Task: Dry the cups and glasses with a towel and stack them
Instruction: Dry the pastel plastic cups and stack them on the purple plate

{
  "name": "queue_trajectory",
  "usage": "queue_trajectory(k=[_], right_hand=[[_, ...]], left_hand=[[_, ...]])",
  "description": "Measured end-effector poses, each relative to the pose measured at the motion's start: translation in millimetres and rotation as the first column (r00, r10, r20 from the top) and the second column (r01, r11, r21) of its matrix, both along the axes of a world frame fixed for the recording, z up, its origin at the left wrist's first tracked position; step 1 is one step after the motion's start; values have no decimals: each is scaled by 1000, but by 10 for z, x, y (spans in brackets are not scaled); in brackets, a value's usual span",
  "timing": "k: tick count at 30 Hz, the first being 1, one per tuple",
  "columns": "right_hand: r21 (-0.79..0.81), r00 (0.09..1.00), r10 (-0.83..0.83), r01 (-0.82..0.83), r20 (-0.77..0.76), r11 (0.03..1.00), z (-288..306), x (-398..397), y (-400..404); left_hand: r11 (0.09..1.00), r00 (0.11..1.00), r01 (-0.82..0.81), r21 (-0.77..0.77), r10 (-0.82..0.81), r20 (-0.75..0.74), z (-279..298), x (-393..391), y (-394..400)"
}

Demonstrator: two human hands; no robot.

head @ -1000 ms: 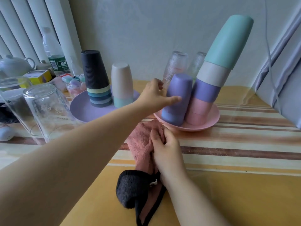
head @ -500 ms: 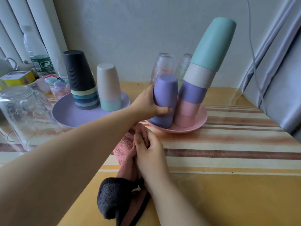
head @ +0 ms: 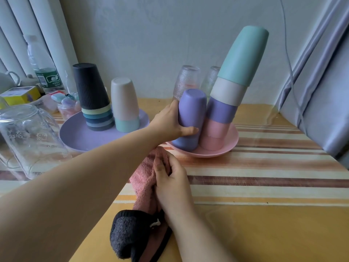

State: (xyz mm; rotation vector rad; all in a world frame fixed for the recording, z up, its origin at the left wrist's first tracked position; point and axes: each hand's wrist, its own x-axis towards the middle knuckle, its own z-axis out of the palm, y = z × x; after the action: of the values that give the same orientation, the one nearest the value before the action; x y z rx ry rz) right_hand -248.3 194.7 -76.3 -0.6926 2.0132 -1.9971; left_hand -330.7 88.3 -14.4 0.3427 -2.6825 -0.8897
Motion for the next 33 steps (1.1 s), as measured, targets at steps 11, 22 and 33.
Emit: queue_trajectory(k=[11,22,33], right_hand=[[-4,1000,3,-3,18,1000,-7,0,-15],[7,998,4,-5,59,1000,-32,-10,-27],[0,999,-5,5,33,1000,-42,0,-32]], left_hand=[[994,1000,25,104,-24,-14,-19,-14,-6],[999,997,42,-29,-44,-56,-51,-48,-13],[943,998,59,328,-59,-9,-86,-107,3]])
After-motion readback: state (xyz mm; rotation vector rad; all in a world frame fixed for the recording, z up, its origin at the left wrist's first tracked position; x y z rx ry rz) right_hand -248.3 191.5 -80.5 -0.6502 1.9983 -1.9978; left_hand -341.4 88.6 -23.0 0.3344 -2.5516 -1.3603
